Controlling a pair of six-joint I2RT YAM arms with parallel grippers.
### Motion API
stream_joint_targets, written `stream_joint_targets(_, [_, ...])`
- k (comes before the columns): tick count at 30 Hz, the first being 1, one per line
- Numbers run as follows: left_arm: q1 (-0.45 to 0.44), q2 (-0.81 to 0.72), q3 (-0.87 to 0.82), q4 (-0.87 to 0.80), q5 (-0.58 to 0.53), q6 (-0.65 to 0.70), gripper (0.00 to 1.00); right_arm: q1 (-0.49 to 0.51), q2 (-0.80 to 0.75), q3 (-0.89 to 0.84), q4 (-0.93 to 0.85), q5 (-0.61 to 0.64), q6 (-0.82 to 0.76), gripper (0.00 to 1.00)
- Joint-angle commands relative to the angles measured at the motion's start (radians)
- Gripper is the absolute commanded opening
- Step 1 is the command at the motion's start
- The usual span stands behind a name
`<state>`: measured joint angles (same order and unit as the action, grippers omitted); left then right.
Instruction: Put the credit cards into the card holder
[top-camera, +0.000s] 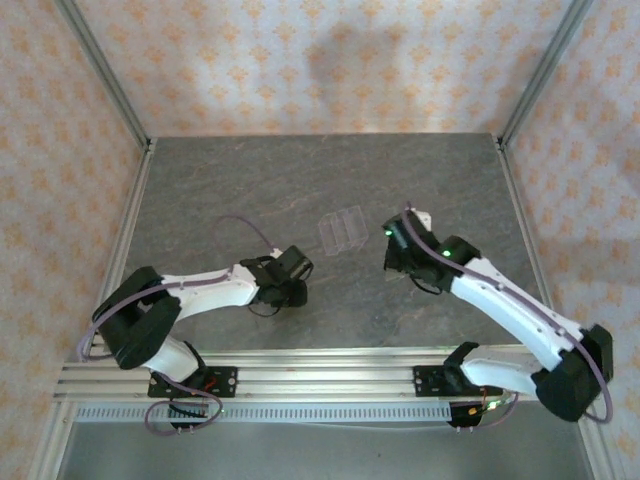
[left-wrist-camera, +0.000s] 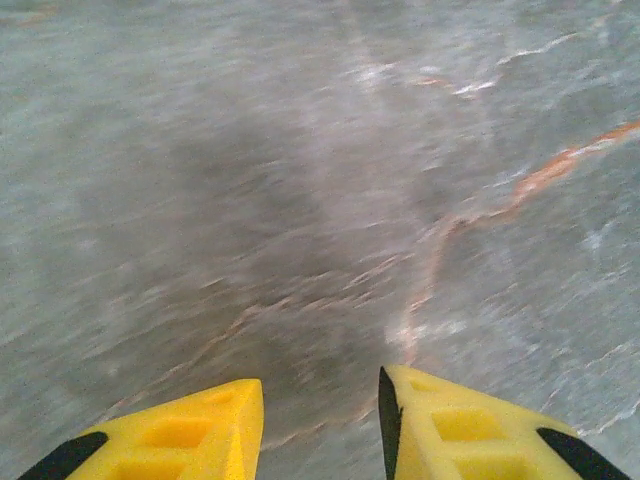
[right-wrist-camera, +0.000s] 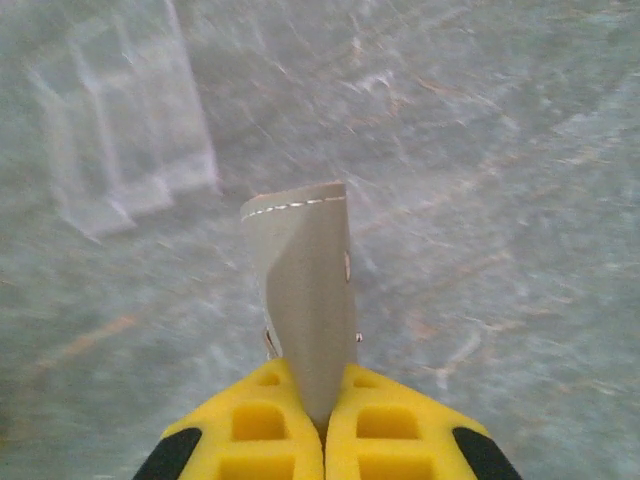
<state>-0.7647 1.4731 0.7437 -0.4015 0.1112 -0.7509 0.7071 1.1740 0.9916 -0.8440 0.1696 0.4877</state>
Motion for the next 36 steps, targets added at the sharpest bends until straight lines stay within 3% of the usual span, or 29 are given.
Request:
stream_joint_targets(1, [0.033, -0.114, -0.014, -0.120, -0.066, -0.011, 0.41, 0.089, 0.103, 0.068, -0.201, 0.260, 0.013, 0.00])
stream_joint_targets(6, [0.099, -0.265, -0.006, -0.264, -0.120, -0.024, 0.45, 0.185, 0.272, 0.146, -0.260, 0.374, 0.087, 0.00])
stream_joint_targets(13, [0.194, -0.431, -0.019, -0.358, -0.129, -0.033, 0.48, 0.311, 0.573, 0.237, -0.216, 0.376, 0.163, 0.00])
stream_joint_targets(20, [0.250, -0.511, -0.033, -0.408, -0.125, -0.041, 0.49, 0.377, 0.751, 0.372, -0.185, 0.322, 0.156, 0.19])
stream_joint_targets(25, [0.285, -0.552, -0.046, -0.416, -0.102, -0.038, 0.50, 0.382, 0.715, 0.349, -0.046, 0.183, 0.107, 0.41])
stream_joint_targets(29, [0.288, -0.537, -0.038, -0.397, -0.060, -0.005, 0.50, 0.376, 0.595, 0.286, 0.079, 0.074, 0.055, 0.55])
stream_joint_targets(33, [0.275, -0.465, -0.011, -0.325, 0.034, 0.053, 0.44, 0.319, 0.431, 0.183, 0.168, -0.029, 0.027, 0.58])
stream_joint_targets(36, [0.197, -0.396, 0.048, -0.280, 0.037, 0.077, 0.40, 0.231, 0.333, 0.081, 0.199, -0.071, 0.021, 0.51])
